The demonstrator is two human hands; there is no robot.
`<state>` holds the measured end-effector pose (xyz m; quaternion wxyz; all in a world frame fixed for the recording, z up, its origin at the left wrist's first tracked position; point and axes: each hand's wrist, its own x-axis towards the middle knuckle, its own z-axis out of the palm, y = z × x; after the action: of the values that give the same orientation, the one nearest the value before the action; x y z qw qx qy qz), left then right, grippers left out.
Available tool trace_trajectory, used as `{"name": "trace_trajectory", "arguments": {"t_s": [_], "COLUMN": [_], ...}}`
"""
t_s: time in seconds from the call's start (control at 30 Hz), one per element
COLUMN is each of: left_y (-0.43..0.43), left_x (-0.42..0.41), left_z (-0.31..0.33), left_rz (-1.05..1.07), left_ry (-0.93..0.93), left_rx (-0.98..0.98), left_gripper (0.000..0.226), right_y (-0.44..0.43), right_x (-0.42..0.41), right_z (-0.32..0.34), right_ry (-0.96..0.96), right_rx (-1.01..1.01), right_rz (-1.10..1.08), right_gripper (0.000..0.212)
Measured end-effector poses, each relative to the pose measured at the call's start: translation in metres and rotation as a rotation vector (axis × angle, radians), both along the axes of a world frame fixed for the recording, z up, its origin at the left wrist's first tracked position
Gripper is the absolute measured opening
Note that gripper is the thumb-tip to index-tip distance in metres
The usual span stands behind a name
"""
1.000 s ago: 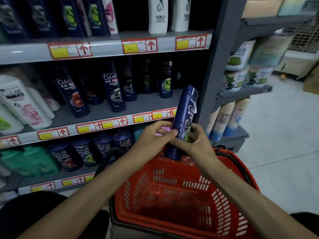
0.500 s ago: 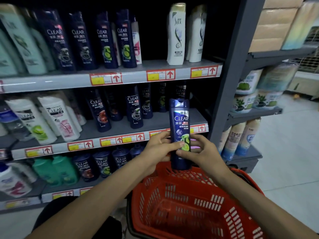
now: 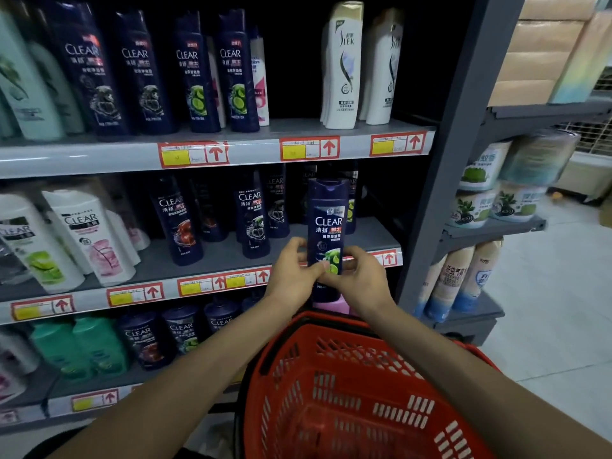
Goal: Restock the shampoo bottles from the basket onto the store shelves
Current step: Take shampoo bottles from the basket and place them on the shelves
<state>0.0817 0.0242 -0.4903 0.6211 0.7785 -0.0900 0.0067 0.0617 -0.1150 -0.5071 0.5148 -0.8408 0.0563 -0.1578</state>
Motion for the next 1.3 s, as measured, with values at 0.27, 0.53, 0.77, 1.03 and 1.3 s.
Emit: {"name": "trace_trajectory", "arguments": {"t_s": [0.27,0.53,0.77,1.03,1.3], "left_y": [-0.009,-0.024,-0.036,-0.045,-0.037], "left_x": [0.066,0.121,0.166,0.196,0.191], "left_z": [-0.005,-0.021,-0.030,-0.054,-0.047], "left_rz": [0.096,0.262,0.290,0.281,0.217], "left_ry": [-0.091,-0.045,-0.105,-0.058,0.102], "left_rx": [0.086,0.021,-0.052,-0.088,0.033], "left_gripper": [0.046,0.039,0.040,0.042,0.047], "right_y": [0.003,0.011,0.013,0.019,0.014], "right_x": [0.071,0.118,0.169,0.196,0.178], "right_z": [0.002,-0.011,-0.015,-0.037,-0.024], "right_ry": [-0.065,-0.134,-0.196,-0.148,-0.024], "right_rx": [-0.017,-0.054,-0.097,-0.190,-0.180], "right_rz": [-0.091,-0.216,-0.308,-0.398,-0.306], "right_gripper": [0.049,0.040,0.034,0.039,0.043]}}
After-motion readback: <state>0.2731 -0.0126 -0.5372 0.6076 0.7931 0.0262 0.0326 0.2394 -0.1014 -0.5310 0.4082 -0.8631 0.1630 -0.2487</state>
